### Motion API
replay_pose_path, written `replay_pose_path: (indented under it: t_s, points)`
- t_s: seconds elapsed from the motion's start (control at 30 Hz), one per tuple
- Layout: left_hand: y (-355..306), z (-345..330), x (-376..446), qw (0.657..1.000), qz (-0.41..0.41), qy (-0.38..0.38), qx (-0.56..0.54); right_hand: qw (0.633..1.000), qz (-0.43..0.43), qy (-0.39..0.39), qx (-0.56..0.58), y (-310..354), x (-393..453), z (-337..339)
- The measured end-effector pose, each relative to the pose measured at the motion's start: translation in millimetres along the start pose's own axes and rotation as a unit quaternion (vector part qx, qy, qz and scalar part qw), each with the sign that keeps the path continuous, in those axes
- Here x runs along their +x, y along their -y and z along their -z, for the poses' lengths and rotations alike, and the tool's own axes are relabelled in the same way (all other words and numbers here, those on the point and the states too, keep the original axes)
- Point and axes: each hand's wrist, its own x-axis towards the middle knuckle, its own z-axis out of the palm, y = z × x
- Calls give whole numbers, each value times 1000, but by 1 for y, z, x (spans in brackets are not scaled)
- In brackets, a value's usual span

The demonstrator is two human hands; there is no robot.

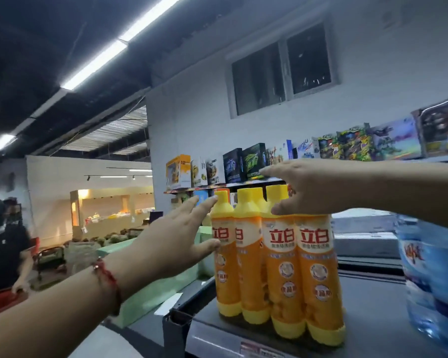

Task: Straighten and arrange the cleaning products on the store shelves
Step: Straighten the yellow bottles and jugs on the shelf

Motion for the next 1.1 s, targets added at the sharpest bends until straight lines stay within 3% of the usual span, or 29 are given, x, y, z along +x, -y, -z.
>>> replay_pose_path:
  t_s: [0.17,0.33,0.43,0.5,0.7,1.1]
  points:
    - [25,-45,44,973,-41,27,-225,994,-67,77,-45,6,26,-12]
    - [37,-95,65,854,-97,83,-504,985,-144,93,-27,17,32,-12]
    - [43,-116,68,791,-113,119,-590,976,-184,95,-60,24,34,-12]
    - [48,-121,69,769,-124,130,-614,969,-212,107,-66,32,36,-12]
    - [48,-123,74,765,-157,110,-615,966,-238,89,-49,43,46,-13]
    - [36,-132,70,753,-149,58,-638,967,-239,87,0,38,43,-13]
